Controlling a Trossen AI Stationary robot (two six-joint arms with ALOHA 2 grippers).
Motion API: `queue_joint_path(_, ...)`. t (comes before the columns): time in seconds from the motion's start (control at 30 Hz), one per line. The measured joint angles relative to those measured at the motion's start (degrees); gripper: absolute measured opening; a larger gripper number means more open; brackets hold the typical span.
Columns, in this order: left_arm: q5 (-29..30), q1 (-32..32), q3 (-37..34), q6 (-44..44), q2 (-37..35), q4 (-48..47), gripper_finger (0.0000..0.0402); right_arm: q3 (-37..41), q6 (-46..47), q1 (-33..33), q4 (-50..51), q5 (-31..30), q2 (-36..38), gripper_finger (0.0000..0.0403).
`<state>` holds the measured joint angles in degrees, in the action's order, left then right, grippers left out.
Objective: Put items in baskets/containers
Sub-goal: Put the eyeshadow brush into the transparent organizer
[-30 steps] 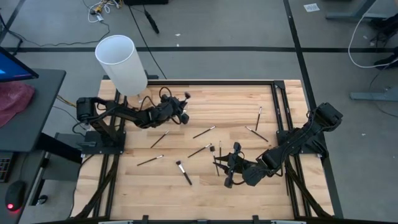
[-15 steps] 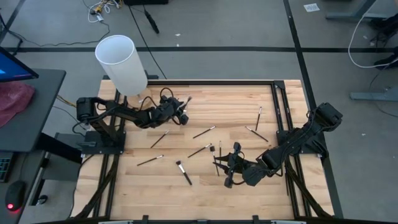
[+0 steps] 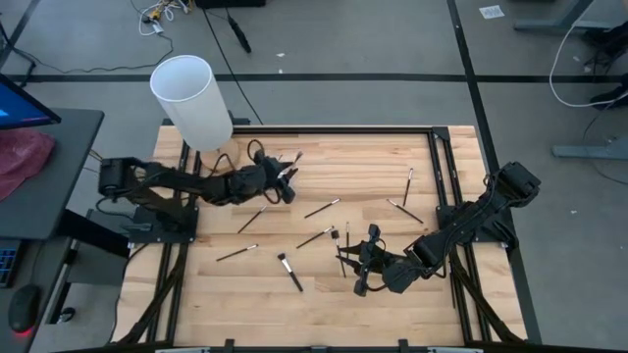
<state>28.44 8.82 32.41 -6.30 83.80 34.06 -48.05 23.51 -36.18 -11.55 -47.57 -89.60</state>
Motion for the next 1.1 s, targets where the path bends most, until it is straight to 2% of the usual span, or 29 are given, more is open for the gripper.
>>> queue_joint_path(0.23, 2.63, -10.39, 0.04, 4.34, -8.89, -4.22, 0.0119, 0.00, 0.00, 0.33, -0.25, 0.00, 0.00, 0.0084)
queue_joint_path(0.4, 5.71, -20.45, 0.03, 5.20, -10.43, -6.14, 0.0114, -0.01, 0.00, 0.76, -0.97, 0.02, -0.02, 0.0084)
queue_joint_path(0.5, 10.31, -27.24, 0.44, 4.47, -10.24, -9.64, 0.0104, -0.02, 0.00, 0.92, -1.12, 0.01, -0.02, 0.0084)
queue_joint_path(0.6, 14.59, -33.62, 3.29, -0.50, -9.71, -17.49, 0.0094, -0.02, -0.20, 1.07, -1.18, 0.02, -0.02, 0.0084)
queue_joint_path(0.73, 15.54, -40.49, 9.16, -7.31, -8.19, -29.87, 0.0082, -0.02, -0.20, 1.51, -1.60, 0.02, -0.02, 0.0084)
queue_joint_path(0.93, 13.33, -48.58, 17.20, -19.69, -5.06, -50.85, 0.0079, -0.07, -0.24, 1.73, -2.03, 0.09, -0.02, 0.0084)
queue_joint_path(1.1, 9.65, -53.16, 19.17, -35.56, -4.27, -64.31, 0.0092, -0.07, -0.44, 1.70, -2.05, 0.63, -0.02, 0.0084)
